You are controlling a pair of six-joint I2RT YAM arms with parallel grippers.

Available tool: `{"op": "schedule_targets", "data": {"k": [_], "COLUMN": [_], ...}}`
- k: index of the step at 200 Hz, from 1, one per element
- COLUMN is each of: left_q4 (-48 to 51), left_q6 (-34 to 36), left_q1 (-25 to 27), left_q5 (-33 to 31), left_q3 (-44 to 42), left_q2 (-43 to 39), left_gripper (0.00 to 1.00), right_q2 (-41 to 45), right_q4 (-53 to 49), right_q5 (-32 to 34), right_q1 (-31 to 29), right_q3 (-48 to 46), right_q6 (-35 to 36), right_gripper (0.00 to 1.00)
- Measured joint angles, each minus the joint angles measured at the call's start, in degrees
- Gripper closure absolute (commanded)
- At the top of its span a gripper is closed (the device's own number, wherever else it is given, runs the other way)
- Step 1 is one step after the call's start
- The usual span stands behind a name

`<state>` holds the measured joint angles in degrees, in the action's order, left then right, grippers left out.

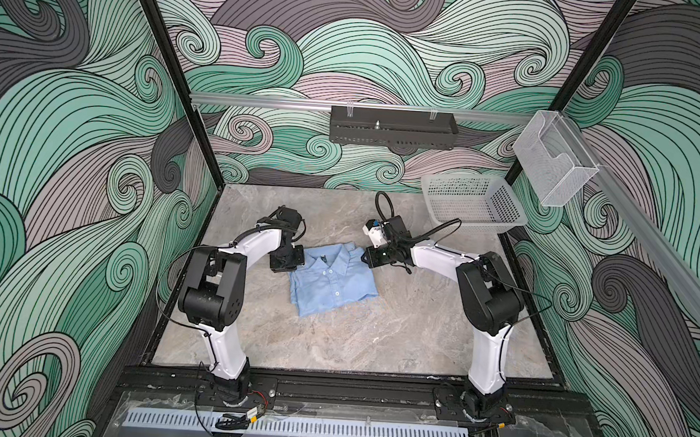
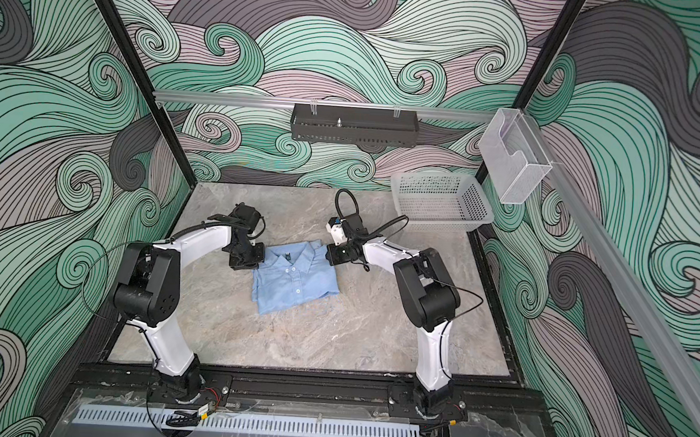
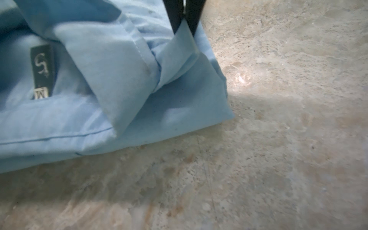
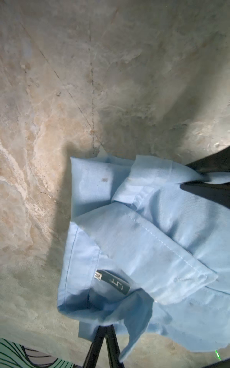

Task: Fold and stack the long sleeve shirts

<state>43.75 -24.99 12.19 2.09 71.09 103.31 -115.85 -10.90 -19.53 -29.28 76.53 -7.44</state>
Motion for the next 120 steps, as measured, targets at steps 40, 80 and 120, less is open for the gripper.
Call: {"op": "schedule_targets", "data": {"k": [40,80,120], "left_q4": [0.3,2.3,0.6], "left_q6": [-0.8,-1.0,-3.4], "left_q1": [-0.8,-0.7,2.0], "left_q5": [-0.8,0.0,5.5], "left_q3": [-0.1,-0.2,-3.8], "left_q2": [-0.1,-6.7,-14.5], "left_gripper": [0.58,0.43,0.38], "right_q2": [-0.5,7.2,16.4], "right_q4": [-1.0,-6.5,-9.7], "right_q5": [1.4,3.2,2.2], "right_q1": [0.0,-0.7,-2.9], "right_q3": [1.6,0.2,-2.6], "right_q6": [0.3,0.3,-0.7], "right_gripper": [0.36,0.28,0.24]}}
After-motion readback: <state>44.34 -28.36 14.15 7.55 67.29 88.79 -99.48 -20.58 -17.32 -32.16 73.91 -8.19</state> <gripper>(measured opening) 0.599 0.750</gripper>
